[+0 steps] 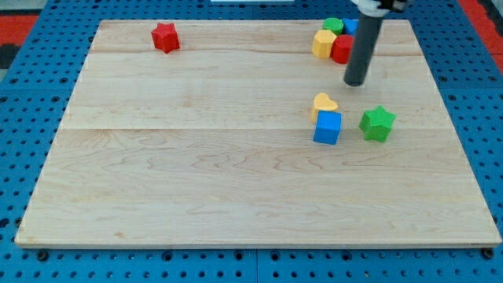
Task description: Move the yellow heart to the left of the yellow pentagon
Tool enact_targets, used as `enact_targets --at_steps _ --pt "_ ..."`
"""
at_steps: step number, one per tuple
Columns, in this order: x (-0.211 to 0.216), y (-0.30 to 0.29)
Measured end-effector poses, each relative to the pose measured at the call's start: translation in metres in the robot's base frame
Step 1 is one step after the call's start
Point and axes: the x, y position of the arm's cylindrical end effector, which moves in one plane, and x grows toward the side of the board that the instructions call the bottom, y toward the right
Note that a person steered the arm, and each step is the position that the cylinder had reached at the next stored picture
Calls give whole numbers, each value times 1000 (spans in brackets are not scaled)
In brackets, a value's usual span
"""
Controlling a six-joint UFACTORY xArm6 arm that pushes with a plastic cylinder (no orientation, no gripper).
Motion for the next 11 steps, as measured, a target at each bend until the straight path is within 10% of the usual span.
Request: enact_targets --at_steps 2,6,11 --pt "65 -81" --pt "-48 -135" --pt "-46 -149"
